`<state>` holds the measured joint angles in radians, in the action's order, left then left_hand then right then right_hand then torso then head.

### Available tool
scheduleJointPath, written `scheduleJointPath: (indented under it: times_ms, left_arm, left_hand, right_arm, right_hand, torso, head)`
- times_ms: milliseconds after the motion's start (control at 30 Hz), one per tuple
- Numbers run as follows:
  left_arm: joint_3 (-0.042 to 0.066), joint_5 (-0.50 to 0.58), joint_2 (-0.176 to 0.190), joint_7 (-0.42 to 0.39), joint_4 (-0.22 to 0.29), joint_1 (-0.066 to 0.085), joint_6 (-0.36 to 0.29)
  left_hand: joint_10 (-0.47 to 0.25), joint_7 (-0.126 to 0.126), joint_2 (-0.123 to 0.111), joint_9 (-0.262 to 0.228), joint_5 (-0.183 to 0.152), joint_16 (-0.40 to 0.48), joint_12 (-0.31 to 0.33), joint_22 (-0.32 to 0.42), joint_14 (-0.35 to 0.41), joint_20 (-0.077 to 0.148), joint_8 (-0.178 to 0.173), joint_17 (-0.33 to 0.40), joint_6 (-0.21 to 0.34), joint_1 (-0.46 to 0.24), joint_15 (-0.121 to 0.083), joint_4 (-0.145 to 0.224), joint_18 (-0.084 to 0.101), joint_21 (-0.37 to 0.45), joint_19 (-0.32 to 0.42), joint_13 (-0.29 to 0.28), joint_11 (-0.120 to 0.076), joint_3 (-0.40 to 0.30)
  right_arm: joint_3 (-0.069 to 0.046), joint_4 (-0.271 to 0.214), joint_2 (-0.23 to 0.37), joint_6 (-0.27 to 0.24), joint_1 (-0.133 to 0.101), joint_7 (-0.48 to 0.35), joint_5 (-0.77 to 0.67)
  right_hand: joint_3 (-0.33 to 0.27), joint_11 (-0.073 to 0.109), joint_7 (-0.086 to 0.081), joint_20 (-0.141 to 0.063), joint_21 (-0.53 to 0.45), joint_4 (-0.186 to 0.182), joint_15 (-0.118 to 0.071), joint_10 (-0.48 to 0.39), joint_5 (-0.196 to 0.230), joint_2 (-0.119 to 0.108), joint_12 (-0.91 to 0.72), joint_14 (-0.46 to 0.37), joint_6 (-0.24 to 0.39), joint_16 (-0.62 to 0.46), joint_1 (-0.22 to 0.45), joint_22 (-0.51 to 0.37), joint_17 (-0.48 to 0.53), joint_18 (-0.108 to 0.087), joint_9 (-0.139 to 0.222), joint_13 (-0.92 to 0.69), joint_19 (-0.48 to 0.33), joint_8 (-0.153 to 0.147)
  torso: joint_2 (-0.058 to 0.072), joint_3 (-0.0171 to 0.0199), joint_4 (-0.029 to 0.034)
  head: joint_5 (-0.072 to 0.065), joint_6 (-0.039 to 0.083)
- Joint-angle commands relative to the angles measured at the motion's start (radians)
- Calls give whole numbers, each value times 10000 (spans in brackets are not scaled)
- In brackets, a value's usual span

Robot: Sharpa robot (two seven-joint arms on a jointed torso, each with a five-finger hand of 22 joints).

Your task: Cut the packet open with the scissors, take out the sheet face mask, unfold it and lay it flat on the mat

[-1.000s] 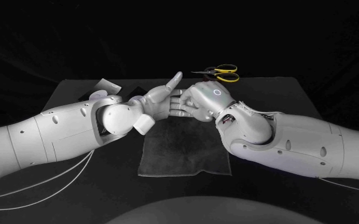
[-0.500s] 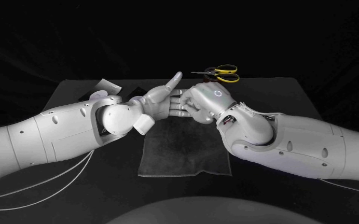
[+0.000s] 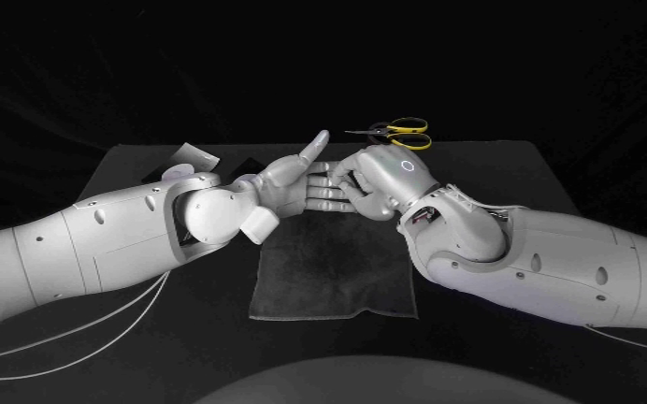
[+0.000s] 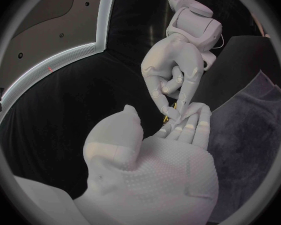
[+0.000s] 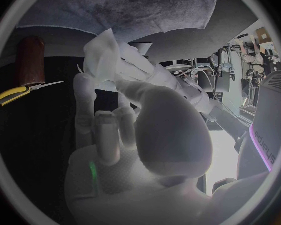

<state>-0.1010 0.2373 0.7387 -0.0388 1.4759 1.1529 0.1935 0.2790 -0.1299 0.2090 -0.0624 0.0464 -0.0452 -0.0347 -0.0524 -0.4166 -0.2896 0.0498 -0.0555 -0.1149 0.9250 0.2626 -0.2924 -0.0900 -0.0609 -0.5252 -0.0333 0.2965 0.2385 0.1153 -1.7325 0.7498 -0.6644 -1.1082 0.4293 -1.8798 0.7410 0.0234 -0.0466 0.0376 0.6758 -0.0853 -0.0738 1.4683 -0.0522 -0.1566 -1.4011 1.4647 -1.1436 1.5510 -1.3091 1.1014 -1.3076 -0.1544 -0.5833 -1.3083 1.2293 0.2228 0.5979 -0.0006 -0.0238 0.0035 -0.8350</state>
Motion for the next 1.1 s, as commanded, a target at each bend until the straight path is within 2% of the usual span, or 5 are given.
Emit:
scheduleJointPath:
  times_ms: [33, 400, 733, 1100]
  left_arm:
    - [13, -158, -5, -110, 15, 14, 245]
    - [13, -199, 6, -79, 2, 14, 273]
    - [13, -253, 6, -108, -24, 14, 308]
    - [13, -486, 5, -75, -53, 15, 192]
  left_hand:
    - [-41, -702, -9, -14, 4, 1, 33, 8, -16, -10, 24, 16, -79, 81, 5, -14, -101, 51, 43, 12, 11, 71]
    - [-28, -709, -3, -24, 4, 0, 30, 9, -23, -11, 33, 15, -99, 92, 5, -18, -99, 53, 49, 10, 10, 88]
    - [125, -794, 50, -50, 5, -16, 5, 1, -84, -8, 62, 3, -162, 134, -1, -22, -98, 50, -5, -8, 6, 180]
    - [404, -814, 155, -133, 5, -27, -25, -8, -137, -7, 150, -8, -351, 250, -5, -13, -102, 41, -64, -35, 3, 291]
  right_arm:
    - [-31, -73, 94, -638, -12, -376, 806]
    - [-115, -263, 414, -795, -37, -707, 2024]
    - [-182, -113, 619, -318, -197, -1337, 5518]
    - [-189, -98, 644, -334, -239, -1978, 7079]
  right_hand:
    - [56, 20, -40, 3, 35, 6, -35, 797, 37, 26, -35, 1002, -103, 57, 101, 10, -2349, -63, -329, -1772, 101, 225]
    - [85, 30, -29, -5, 76, 40, -45, 806, 37, 28, -77, 1008, -119, 71, 133, 39, -2377, -58, -341, -1795, 123, 243]
    - [126, 34, -28, -13, 23, 82, -54, 799, 37, 66, -15, 998, -110, 48, 157, 22, -2330, -68, -348, -1764, 110, 251]
    - [137, 30, -34, -17, 28, 102, -55, 799, 37, 102, -13, 1001, -97, 55, 181, 31, -2343, -67, -355, -1765, 115, 253]
  torso:
    - [-1, 2, -5]
    - [2, 5, -6]
    - [-2, -1, -2]
    - [1, -2, 1]
  head:
    - [-4, -3]
    - [-2, -23]
    - [16, -18]
    - [5, -20]
